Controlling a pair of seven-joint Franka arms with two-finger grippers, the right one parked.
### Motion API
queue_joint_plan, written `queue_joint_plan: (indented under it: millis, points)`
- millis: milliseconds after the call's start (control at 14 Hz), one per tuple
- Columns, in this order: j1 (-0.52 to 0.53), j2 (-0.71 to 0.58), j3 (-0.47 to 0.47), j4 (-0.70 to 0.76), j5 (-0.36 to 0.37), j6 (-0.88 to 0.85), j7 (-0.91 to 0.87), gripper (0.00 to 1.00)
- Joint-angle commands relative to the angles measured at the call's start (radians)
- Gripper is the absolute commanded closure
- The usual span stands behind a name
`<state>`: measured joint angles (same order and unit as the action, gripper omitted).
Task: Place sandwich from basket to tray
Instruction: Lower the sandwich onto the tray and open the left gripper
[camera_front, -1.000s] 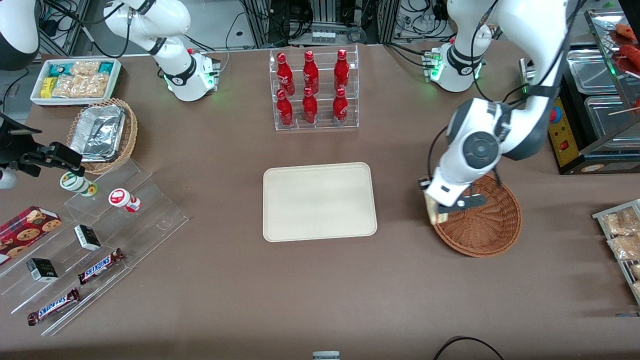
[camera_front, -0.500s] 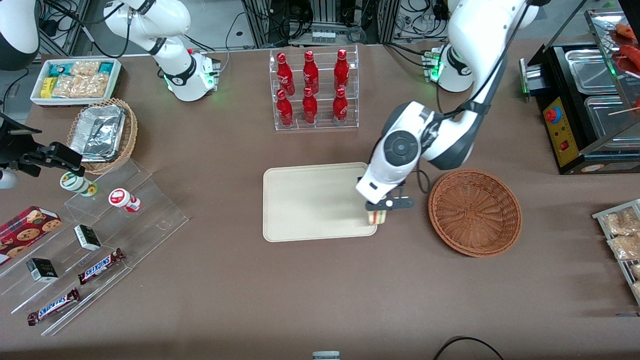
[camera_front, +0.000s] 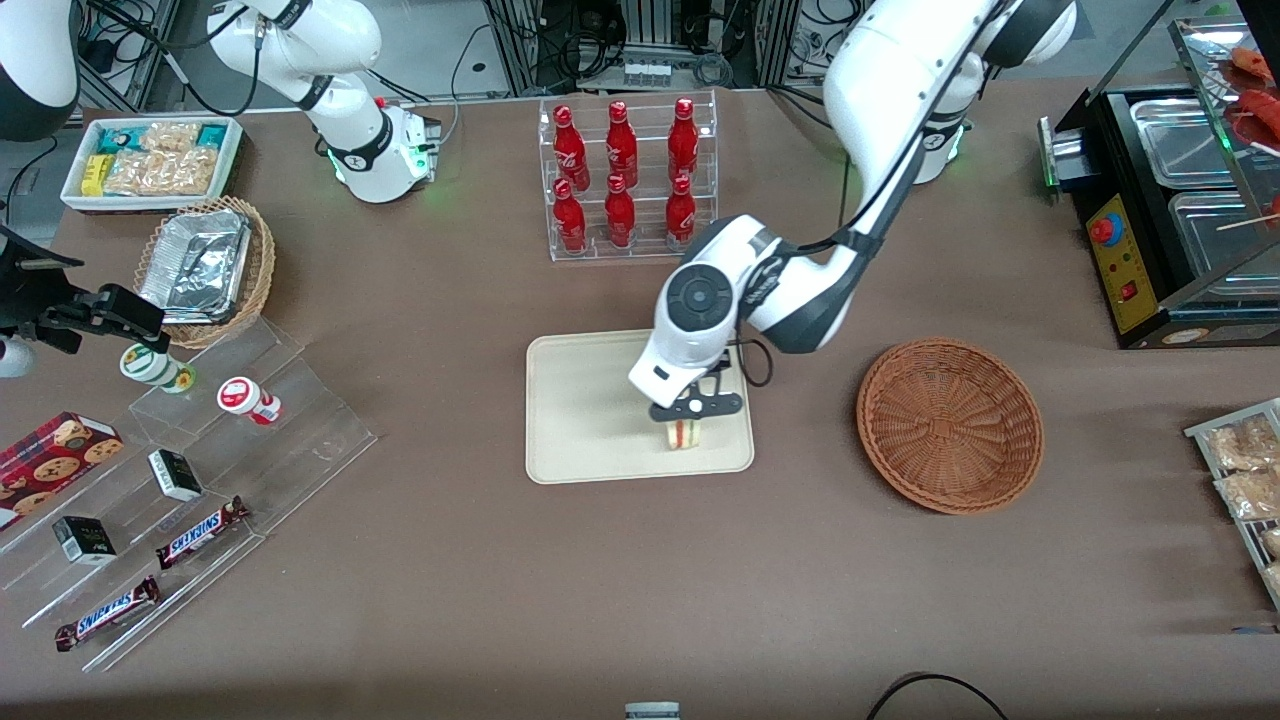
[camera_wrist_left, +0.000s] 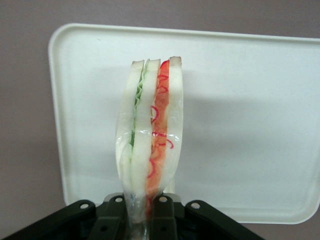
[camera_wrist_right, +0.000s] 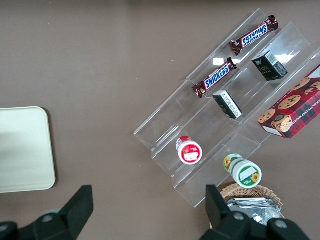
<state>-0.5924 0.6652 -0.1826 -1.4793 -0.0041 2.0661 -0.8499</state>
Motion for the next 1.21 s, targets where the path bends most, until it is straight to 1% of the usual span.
queue_joint_plan:
  millis: [0, 143, 857, 1000, 1143]
  points:
    - [-0.032, 0.086, 0.012, 0.126, -0.010, -0.014, -0.041, 1.00]
    - [-0.049, 0.119, 0.014, 0.165, -0.008, -0.017, -0.047, 1.00]
    - [-0.056, 0.131, 0.014, 0.159, -0.013, -0.026, -0.051, 1.00]
    - [-0.058, 0.131, 0.014, 0.156, -0.030, -0.027, -0.051, 1.00]
    - [-0.069, 0.129, 0.014, 0.154, -0.031, -0.027, -0.052, 1.00]
